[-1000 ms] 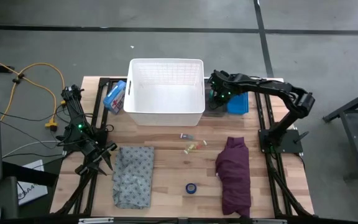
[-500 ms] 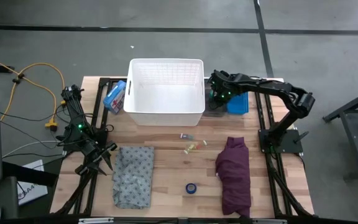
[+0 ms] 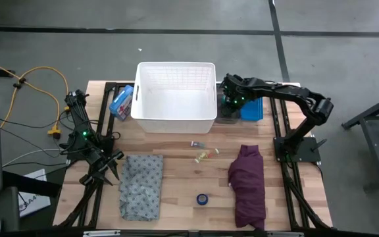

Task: Pick & Place Medicine items
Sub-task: Put the dark blue bandage into the black bin

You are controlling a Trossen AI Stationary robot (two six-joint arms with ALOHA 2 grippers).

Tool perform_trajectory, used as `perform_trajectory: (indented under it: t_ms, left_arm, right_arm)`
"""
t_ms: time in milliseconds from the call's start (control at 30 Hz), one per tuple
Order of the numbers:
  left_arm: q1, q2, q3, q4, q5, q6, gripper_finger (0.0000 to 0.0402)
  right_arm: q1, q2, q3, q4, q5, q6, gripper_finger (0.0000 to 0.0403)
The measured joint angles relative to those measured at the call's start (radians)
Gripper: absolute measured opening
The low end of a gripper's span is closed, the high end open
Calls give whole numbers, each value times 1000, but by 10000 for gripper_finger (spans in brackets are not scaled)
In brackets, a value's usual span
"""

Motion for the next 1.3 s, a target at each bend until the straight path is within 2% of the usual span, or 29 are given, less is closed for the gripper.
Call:
perform_trajectory:
  t_ms: [167,367,467,633,800,1000,1167,1300]
  left_arm:
    - [0,0,0,0,0,0,127]
    - [0,0,0,0,0,0,127]
    - [0,0,0,0,0,0,127]
    - [0,0,0,0,0,0,127]
    - [0,0,0,0,0,0,127]
    - [0,0,0,0,0,0,127]
    - [0,0,0,0,0,0,127]
    - [0,0,0,0,0,0,127]
  right_arm:
    - [-35,-116,0,6,-83,-24,117]
    - [-12,-245,2,-60,-46,-49,115]
    - [25,-270,2,-116,23,-47,114]
    - [109,-281,2,-191,8,1,114]
    - [302,-282,2,-258,13,84,108]
    - [592,-282,1,-236,77,287,104]
    - [813,-268,1,-137,140,398,104]
    - [940,-216,0,-36,160,451,104]
